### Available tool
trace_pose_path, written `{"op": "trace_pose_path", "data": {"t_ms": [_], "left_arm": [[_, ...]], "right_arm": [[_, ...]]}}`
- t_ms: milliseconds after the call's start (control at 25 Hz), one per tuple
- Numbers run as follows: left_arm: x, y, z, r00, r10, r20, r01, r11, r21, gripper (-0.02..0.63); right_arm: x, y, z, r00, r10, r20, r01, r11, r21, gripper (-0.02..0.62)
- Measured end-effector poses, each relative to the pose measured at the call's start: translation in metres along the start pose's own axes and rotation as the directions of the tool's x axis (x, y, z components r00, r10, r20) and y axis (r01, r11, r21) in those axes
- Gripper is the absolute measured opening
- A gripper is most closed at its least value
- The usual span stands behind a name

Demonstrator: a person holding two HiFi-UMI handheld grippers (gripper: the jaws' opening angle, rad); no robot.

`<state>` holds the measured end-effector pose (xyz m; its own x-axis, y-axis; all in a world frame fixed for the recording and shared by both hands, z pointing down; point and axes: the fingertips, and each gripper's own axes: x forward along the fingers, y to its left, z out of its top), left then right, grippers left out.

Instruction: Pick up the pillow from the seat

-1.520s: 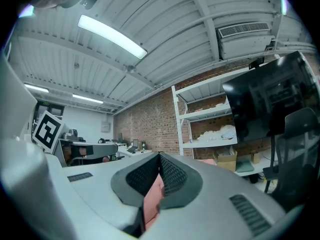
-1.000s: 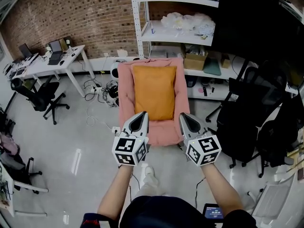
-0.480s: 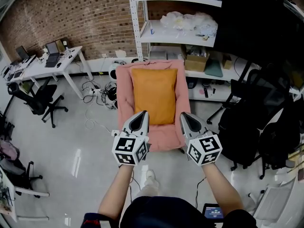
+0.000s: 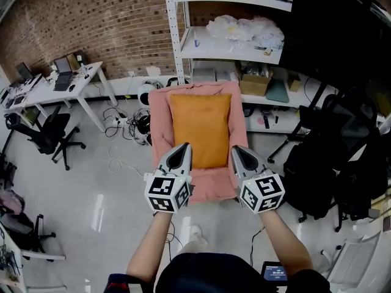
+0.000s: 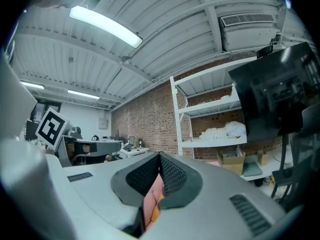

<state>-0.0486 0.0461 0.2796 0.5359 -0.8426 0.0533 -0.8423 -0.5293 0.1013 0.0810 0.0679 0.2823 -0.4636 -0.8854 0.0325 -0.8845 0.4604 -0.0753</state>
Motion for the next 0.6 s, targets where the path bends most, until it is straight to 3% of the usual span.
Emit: {"op": "trace_pose_path", "data": {"t_ms": [600], "left_arm": [[0.06,0.066,0.013,1.0,-0.029,-0.002,0.029,0.999,-0.025,-0.002]], "right_arm": [[0.086,-0.02,0.013,0.999,-0.038,-0.022,0.037,0.999,-0.019,0.017]]}}
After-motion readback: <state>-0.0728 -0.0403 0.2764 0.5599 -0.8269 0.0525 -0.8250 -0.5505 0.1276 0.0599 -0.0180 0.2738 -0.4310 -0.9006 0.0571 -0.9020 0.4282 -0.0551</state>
